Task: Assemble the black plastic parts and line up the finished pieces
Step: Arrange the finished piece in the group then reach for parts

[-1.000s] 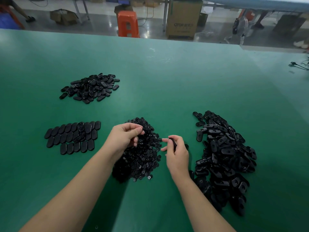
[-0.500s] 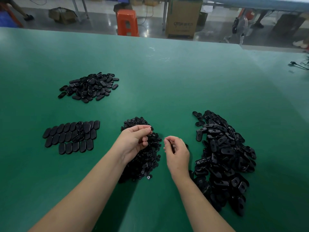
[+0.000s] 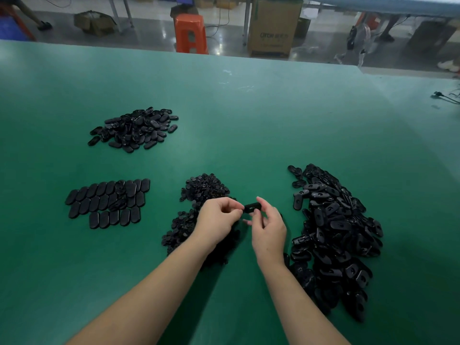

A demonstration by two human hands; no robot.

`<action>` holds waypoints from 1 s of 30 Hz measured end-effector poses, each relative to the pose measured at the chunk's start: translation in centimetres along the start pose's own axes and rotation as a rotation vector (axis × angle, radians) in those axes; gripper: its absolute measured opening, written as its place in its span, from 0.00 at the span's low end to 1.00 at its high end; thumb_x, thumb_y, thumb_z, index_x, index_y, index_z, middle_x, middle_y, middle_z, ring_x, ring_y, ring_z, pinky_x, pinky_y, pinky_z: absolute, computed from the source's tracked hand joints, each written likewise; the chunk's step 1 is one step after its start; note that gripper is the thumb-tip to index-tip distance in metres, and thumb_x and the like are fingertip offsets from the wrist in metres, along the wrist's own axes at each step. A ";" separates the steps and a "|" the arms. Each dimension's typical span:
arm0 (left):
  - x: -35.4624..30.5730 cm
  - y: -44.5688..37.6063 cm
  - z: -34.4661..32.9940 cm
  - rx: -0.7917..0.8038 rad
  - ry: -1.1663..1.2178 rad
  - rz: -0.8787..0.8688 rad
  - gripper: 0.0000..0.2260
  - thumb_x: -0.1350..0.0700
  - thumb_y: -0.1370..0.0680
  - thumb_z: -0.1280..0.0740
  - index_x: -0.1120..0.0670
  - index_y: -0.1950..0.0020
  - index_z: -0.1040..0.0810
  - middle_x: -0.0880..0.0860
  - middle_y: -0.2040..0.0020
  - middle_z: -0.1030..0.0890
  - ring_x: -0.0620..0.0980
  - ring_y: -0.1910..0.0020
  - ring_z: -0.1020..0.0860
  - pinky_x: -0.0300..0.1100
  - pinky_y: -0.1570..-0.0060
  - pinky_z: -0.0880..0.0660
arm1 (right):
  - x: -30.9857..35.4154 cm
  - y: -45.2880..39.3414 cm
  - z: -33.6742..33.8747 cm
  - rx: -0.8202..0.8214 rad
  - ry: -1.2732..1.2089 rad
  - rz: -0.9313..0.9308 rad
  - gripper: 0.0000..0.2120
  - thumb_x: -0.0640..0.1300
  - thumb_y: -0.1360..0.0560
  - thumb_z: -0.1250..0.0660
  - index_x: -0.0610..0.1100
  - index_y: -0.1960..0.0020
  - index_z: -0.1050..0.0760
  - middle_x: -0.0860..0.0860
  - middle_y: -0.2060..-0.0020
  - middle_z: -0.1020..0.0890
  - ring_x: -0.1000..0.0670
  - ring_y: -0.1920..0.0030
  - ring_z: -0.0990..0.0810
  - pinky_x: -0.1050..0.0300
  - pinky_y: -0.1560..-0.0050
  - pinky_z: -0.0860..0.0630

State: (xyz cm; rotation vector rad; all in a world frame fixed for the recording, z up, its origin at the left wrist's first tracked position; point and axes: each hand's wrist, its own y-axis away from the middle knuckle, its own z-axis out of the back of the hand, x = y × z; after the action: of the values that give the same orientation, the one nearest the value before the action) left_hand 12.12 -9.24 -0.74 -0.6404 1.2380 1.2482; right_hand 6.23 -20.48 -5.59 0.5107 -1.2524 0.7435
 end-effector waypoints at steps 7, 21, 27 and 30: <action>-0.6 -0.3 -2.1 -0.074 -0.149 -0.081 0.07 0.60 0.24 0.28 0.47 0.57 0.19 0.46 0.62 0.17 0.42 0.62 0.19 0.36 0.57 0.22 | 0.4 0.1 0.2 -0.009 0.056 -0.023 0.08 0.40 0.19 0.33 0.48 0.44 0.19 0.62 0.56 0.17 0.68 0.54 0.19 0.59 0.47 0.19; -1.3 -1.5 -1.4 -0.032 -0.333 -0.120 0.10 0.55 0.25 0.24 0.51 0.45 0.16 0.49 0.55 0.17 0.44 0.59 0.22 0.32 0.58 0.29 | 0.2 0.2 0.3 0.018 -0.111 -0.065 0.15 0.37 0.17 0.38 0.57 0.50 0.22 0.59 0.56 0.14 0.57 0.53 0.14 0.48 0.49 0.15; -1.2 -1.9 -0.9 0.047 -0.261 -0.104 0.03 0.58 0.27 0.23 0.52 0.58 0.15 0.45 0.67 0.17 0.35 0.70 0.23 0.25 0.68 0.31 | 0.4 0.3 0.3 0.037 -0.119 -0.073 0.10 0.39 0.19 0.34 0.54 0.50 0.22 0.53 0.56 0.13 0.53 0.54 0.13 0.42 0.47 0.17; -1.0 -1.8 -0.5 0.060 -0.243 -0.091 0.02 0.56 0.27 0.23 0.53 0.56 0.14 0.46 0.64 0.15 0.42 0.64 0.18 0.32 0.62 0.25 | 0.5 0.4 0.2 0.045 -0.102 -0.057 0.09 0.40 0.19 0.34 0.54 0.50 0.22 0.53 0.58 0.14 0.53 0.57 0.14 0.44 0.49 0.17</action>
State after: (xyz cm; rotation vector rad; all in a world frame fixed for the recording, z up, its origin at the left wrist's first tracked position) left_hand 13.76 -10.56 -0.38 -0.4800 1.0297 1.1708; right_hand 5.88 -20.26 -5.02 0.6256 -1.3122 0.7061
